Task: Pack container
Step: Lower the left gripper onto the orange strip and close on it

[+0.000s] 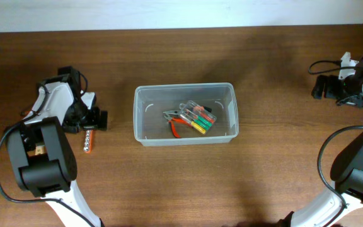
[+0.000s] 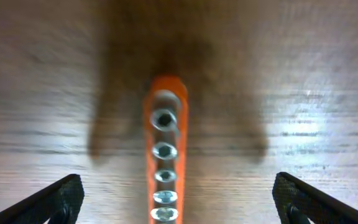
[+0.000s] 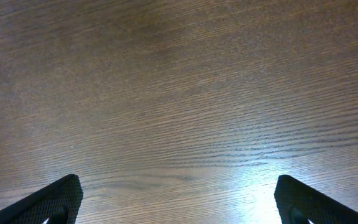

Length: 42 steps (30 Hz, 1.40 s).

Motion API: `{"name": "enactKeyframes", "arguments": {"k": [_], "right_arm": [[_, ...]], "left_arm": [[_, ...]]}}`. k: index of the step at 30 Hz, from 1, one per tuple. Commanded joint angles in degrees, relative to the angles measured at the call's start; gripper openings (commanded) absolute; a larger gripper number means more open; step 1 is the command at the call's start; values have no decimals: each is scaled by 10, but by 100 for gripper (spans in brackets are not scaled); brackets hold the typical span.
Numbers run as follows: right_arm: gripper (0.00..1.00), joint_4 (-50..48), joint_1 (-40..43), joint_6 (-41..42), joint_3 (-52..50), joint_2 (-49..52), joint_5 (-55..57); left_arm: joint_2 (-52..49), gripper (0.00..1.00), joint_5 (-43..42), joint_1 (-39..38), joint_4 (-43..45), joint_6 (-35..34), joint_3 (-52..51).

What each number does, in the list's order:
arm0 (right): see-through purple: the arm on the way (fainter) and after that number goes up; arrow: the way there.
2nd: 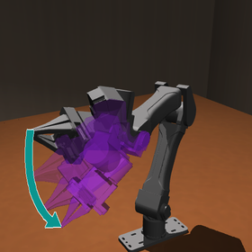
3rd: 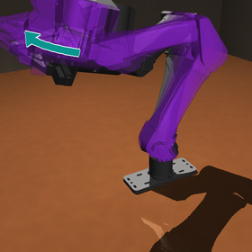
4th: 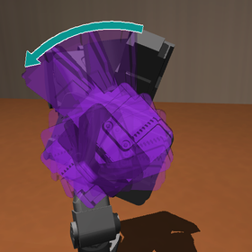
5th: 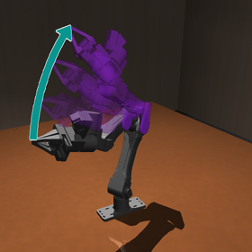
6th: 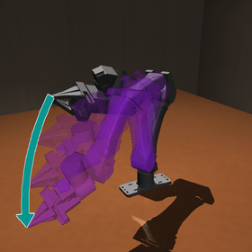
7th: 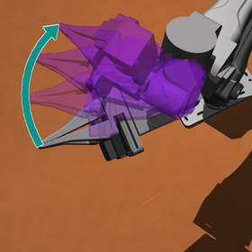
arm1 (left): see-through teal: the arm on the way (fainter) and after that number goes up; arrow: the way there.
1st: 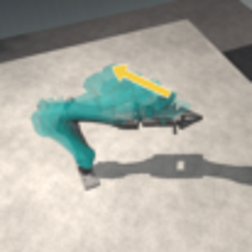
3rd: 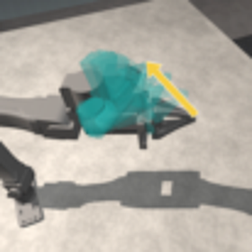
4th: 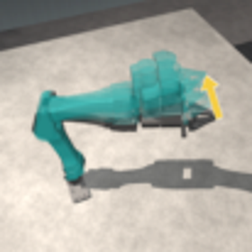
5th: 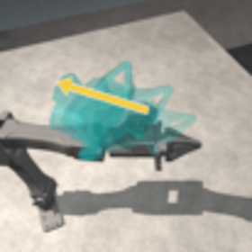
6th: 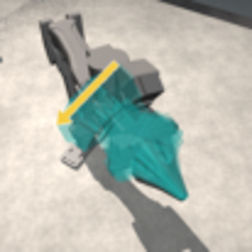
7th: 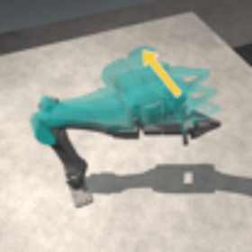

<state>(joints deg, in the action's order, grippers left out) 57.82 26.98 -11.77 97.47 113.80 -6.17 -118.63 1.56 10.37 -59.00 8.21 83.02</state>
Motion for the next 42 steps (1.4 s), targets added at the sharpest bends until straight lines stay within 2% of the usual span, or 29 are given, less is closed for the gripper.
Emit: {"name": "enactKeyframes", "arguments": {"k": [1, 31, 32, 35, 37, 42], "right_arm": [[99, 0, 1, 3, -2, 0, -5], [99, 0, 1, 3, -2, 0, -5], [99, 0, 1, 3, -2, 0, -5], [99, 0, 1, 3, -2, 0, -5], [98, 0, 1, 3, -2, 0, -5], [99, 0, 1, 3, -2, 0, -5]], "left_arm": [[-9, 99, -20, 2, -2, -16, -16], [-9, 100, 19, 3, 25, -15, -45], [-9, 96, 19, 3, 26, -15, -45], [-9, 76, 19, 3, 28, -15, -45], [-9, 69, 20, 3, 29, -15, -45], [-9, 62, 30, 3, 29, -15, -45]]}}
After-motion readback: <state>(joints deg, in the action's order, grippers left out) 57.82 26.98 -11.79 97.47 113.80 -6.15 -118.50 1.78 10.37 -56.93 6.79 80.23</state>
